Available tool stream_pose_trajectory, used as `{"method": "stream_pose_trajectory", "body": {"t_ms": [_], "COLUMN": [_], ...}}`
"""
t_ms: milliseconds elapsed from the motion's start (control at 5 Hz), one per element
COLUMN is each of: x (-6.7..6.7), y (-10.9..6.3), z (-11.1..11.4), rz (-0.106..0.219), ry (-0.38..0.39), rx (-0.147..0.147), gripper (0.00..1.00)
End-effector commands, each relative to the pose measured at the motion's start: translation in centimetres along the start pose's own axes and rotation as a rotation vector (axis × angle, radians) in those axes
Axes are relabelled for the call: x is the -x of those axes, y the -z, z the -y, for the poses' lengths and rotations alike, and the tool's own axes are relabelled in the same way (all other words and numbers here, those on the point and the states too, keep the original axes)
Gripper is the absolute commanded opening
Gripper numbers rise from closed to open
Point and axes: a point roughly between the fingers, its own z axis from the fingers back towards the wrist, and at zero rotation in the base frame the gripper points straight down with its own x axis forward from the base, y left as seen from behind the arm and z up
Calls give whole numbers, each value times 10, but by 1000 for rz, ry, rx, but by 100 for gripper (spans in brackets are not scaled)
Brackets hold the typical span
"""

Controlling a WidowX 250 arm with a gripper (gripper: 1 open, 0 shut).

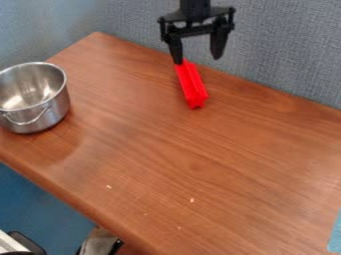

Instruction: Move the red object from the metal pot to the table

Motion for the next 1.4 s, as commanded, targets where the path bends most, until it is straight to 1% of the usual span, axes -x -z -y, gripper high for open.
{"method": "stream_pose_trajectory", "body": {"t_ms": [0,200,600,800,1200], "x": [-3,-5,-18,-17,-11], "y": [-24,-26,-5,7,28], "z": [1,-6,2,13,36], "rz": [84,99,65,73,78], "ry": [23,15,88,46,-49], "rx": [44,56,-18,-27,-47], "gripper": [100,100,100,100,100]}}
